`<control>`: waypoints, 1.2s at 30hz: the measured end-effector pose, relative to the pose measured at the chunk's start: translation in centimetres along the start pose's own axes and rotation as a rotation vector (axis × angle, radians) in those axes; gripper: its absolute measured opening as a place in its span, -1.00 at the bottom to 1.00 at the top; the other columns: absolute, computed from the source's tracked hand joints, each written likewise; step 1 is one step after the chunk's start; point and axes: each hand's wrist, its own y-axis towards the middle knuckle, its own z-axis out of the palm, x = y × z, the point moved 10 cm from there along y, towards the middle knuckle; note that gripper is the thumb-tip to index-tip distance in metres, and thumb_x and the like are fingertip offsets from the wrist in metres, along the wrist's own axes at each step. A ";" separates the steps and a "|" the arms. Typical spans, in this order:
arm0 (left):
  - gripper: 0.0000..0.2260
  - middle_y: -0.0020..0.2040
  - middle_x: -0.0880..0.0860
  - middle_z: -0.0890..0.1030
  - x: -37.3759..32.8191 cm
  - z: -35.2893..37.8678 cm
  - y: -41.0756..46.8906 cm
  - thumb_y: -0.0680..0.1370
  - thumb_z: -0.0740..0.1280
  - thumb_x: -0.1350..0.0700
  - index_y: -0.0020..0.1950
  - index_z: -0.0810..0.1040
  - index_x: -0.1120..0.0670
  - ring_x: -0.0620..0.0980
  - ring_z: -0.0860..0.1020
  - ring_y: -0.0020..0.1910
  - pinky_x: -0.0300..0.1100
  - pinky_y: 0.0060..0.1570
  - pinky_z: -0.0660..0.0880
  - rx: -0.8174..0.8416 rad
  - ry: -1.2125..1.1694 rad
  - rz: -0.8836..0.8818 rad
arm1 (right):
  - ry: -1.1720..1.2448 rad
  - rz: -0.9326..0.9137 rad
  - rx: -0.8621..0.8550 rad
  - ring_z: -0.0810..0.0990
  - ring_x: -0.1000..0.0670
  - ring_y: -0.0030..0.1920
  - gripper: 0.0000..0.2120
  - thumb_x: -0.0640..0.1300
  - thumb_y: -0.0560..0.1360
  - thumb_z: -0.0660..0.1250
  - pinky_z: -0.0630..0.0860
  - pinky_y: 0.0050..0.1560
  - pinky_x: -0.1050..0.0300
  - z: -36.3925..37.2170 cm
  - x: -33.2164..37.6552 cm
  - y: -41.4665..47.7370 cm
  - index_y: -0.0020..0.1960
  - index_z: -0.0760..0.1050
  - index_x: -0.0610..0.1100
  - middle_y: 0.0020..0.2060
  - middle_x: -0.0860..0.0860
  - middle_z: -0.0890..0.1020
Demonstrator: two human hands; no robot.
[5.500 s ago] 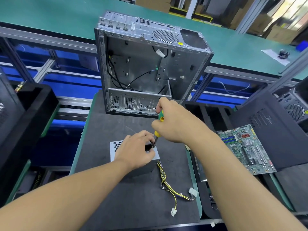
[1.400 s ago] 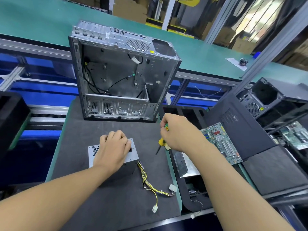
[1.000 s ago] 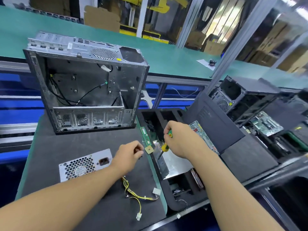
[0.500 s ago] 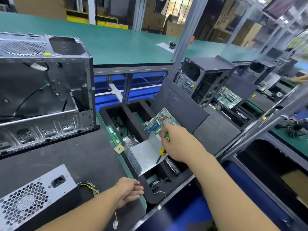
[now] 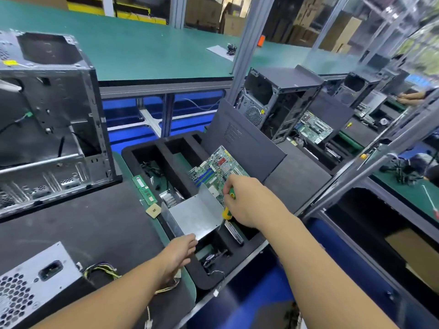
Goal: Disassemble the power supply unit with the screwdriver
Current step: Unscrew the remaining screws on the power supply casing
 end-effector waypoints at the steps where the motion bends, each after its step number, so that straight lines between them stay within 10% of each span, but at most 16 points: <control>1: -0.66 0.35 0.06 0.55 -0.4 -0.7 -0.3 0.69 0.16 0.04 0.40 0.45 0.15 -0.02 0.54 0.28 -0.14 0.16 0.47 -0.018 0.064 0.008 | 0.004 -0.008 -0.008 0.49 -0.05 -0.18 -0.87 -0.13 0.60 0.13 0.42 -0.22 0.07 -0.2 0.5 0.2 0.07 0.43 -0.03 -0.12 0.04 0.50; 6: -0.77 -0.13 0.03 0.70 -4.0 -3.5 -2.5 0.65 0.15 0.22 0.05 0.61 0.15 -0.01 0.67 -0.18 -0.10 -0.15 0.52 -0.036 0.476 0.286 | 0.060 -0.073 -0.017 0.46 -0.02 -0.27 -0.92 -0.10 0.59 0.15 0.43 -0.25 0.06 -0.4 3.8 0.7 0.02 0.41 0.00 -0.20 0.06 0.47; 15: -0.77 0.10 -0.15 0.61 -8.3 -11.2 -9.1 0.57 0.16 0.07 0.09 0.59 -0.07 -0.09 0.54 0.15 -0.10 0.18 0.41 -0.422 1.332 0.661 | 0.096 -0.283 -0.011 0.36 0.12 -0.36 -0.96 -0.11 0.56 0.21 0.29 -0.38 0.12 0.5 13.4 0.1 0.01 0.40 -0.02 -0.25 0.13 0.42; 23: -0.74 0.24 -0.20 0.46 -3.9 -23.1 -17.0 0.48 0.28 -0.09 0.15 0.48 -0.10 -0.12 0.45 0.25 -0.11 0.24 0.27 -0.773 1.036 0.627 | 0.263 -0.539 -0.004 0.44 0.12 -0.38 -0.93 -0.10 0.59 0.20 0.33 -0.38 0.19 1.5 24.8 -2.7 0.06 0.33 -0.03 -0.22 0.08 0.47; 36: -0.87 0.12 -0.27 0.42 -0.1 -25.0 -20.6 0.45 0.28 0.12 -0.04 0.50 -0.04 -0.22 0.51 0.04 -0.23 0.09 0.48 -0.823 0.734 0.688 | 0.366 -0.646 0.123 0.47 0.34 -0.41 -0.97 -0.11 0.64 0.16 0.22 -0.39 0.24 5.9 31.2 -5.4 0.03 0.34 -0.06 -0.22 0.08 0.44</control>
